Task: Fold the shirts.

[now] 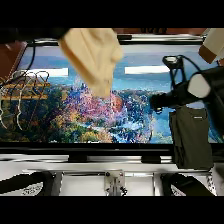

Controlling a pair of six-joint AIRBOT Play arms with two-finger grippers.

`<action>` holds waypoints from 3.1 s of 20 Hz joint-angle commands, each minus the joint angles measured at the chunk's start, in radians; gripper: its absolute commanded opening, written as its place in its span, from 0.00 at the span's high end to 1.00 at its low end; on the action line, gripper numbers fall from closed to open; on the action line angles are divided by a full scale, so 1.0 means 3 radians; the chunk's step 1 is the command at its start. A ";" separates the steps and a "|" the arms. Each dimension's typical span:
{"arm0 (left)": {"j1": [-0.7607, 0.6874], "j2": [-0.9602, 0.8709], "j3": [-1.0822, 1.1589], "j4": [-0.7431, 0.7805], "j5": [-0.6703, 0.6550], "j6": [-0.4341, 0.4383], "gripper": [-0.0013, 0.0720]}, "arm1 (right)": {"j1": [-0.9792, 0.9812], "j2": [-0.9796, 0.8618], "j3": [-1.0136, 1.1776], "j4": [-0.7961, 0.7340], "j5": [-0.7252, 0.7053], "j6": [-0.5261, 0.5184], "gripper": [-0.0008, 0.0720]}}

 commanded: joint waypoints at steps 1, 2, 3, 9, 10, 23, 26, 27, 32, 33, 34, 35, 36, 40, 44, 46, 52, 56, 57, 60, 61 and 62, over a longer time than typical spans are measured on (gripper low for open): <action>-0.0366 0.0253 -0.0496 0.0178 -0.0959 -0.0336 0.93 | 0.0003 0.0474 0.0000 -0.0237 0.0289 -0.0092 0.30; -0.0537 0.0257 -0.0739 0.0209 -0.0874 -0.0364 0.93 | 0.0003 0.0530 0.0000 -0.0238 0.0371 -0.0083 0.30; -0.0735 0.0249 -0.1039 0.0206 -0.0678 -0.0398 0.93 | 0.0003 0.0557 -0.0005 -0.0235 0.0462 -0.0031 0.30; -0.1643 -0.0128 -0.2328 0.0201 0.0949 -0.1133 0.92 | 0.0003 0.0556 -0.0500 -0.0099 -0.0048 0.0051 0.30; -0.1628 -0.0220 -0.2312 0.0126 0.0924 -0.1147 0.76 | 0.0003 0.0552 -0.0613 -0.0092 -0.0201 0.0102 0.30; 0.0524 0.0805 -0.3731 0.0734 -0.0682 -0.0823 0.01 | 0.0005 0.0120 -0.1438 0.0746 -0.0333 -0.0127 0.10; 0.0519 0.0954 -0.4415 0.0470 -0.0247 -0.0824 0.01 | 0.0005 0.0120 -0.1701 0.1211 -0.0809 -0.0219 0.10; 0.0520 0.0935 -0.4550 0.0459 -0.0080 -0.0844 0.01 | 0.0005 0.0120 -0.1766 0.1406 -0.0975 -0.0271 0.10; 0.0519 0.0804 -0.4697 0.0186 0.0505 -0.0834 0.20 | 0.0006 0.0118 -0.1868 0.1545 -0.1287 -0.0371 0.10; 0.0520 0.0793 -0.4697 0.0172 0.0594 -0.0835 0.29 | 0.0006 0.0106 -0.1868 0.1536 -0.1303 -0.0373 0.10; 0.0520 0.0777 -0.4696 0.0141 0.0647 -0.0834 0.32 | 0.0019 0.0060 -0.1871 0.1563 -0.1312 -0.0371 0.10; 0.0520 0.0753 -0.4696 0.0113 0.0668 -0.0834 0.40 | 0.0093 -0.0019 -0.1871 0.1537 -0.1317 -0.0373 0.10; 0.0519 0.0730 -0.4696 0.0113 0.0675 -0.0834 0.48 | 0.0210 -0.0116 -0.1871 0.1530 -0.1324 -0.0373 0.10; 0.0520 0.0708 -0.4696 0.0114 0.0697 -0.0829 0.82 | 0.0768 -0.0532 -0.1871 0.1434 -0.1476 -0.0267 0.10; 0.0520 0.0735 -0.4590 0.0122 0.0664 -0.0601 0.93 | 0.0857 -0.0590 -0.1849 0.1237 -0.1437 -0.0123 0.88; 0.0520 0.0861 -0.4320 0.0309 0.0565 -0.0543 0.93 | 0.0843 -0.0425 -0.1709 0.0938 -0.1266 -0.0130 0.89; 0.0835 0.1649 -0.2453 0.0679 0.0315 -0.0573 0.93 | 0.0843 0.0582 -0.0409 -0.1129 -0.0674 -0.0337 0.89; 0.0970 0.2078 -0.1251 0.0668 0.0661 -0.0708 0.93 | 0.0843 0.1230 0.0304 -0.1025 -0.1132 -0.0275 0.89; 0.0969 0.2163 -0.1086 0.0637 0.0693 -0.0722 0.93 | 0.0843 0.1350 0.0379 -0.0919 -0.1205 -0.0229 0.89; 0.0970 0.2408 -0.0985 0.0659 0.0629 -0.0720 0.93 | 0.0843 0.1573 0.0416 -0.0763 -0.1029 -0.0072 0.89; 0.0970 0.2449 -0.0987 0.0689 0.0547 -0.0720 0.93 | 0.0843 0.1589 0.0416 -0.0703 -0.0821 -0.0043 0.89; 0.0970 0.2464 -0.0985 0.0754 0.0446 -0.0720 0.93 | 0.0843 0.1588 0.0416 -0.0641 -0.0568 -0.0042 0.89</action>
